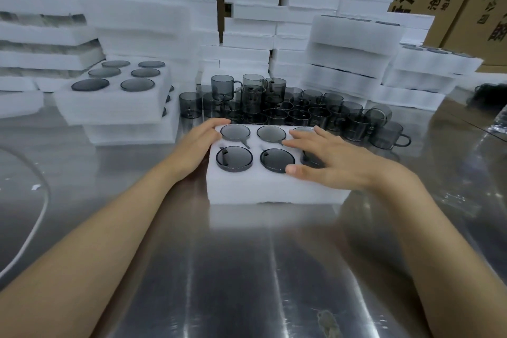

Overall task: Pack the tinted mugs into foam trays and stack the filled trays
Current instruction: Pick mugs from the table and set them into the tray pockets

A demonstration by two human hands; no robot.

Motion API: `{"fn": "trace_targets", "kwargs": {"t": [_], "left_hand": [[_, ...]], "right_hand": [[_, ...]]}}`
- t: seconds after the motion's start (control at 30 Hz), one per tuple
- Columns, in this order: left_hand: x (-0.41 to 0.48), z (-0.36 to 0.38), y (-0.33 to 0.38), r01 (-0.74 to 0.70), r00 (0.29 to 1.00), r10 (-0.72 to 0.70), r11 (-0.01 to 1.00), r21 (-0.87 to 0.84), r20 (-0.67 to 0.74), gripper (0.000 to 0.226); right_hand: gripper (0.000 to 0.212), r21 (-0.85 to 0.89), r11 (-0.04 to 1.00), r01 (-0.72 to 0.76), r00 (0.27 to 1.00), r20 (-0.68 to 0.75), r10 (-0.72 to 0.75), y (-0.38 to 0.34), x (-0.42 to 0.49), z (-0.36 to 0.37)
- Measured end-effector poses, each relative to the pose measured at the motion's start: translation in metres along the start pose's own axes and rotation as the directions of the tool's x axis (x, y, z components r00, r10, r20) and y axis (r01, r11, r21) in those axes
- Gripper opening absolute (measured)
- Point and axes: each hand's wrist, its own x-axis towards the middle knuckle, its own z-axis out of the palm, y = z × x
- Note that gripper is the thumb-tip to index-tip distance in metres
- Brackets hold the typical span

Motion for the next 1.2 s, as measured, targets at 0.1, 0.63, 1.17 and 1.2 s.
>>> {"fn": "trace_targets", "kwargs": {"t": [0.1,0.63,1.17,1.2], "left_hand": [[-0.001,0.001,0.000,-0.008,1.000,0.008,1.000,0.013,-0.012,0.040],[0.003,0.001,-0.006,-0.014,0.999,0.015,0.999,0.049,-0.034,0.046],[-0.001,0.003,0.004,0.000,0.999,0.002,0.999,0.054,-0.041,0.047],[-0.002,0.003,0.004,-0.005,0.999,0.007,0.999,0.050,-0.041,0.046]], "right_hand": [[0.078,0.041,0.999,0.007,1.000,-0.014,-0.007,0.000,0.008,0.001],[0.102,0.704,0.670,-0.235,0.925,-0.050,0.377,0.048,0.023,0.022],[0.130,0.607,0.701,-0.374,0.913,0.111,0.392,0.045,0.029,0.007],[0.131,0.591,0.708,-0.387,0.911,0.126,0.393,0.044,0.030,0.005]]}}
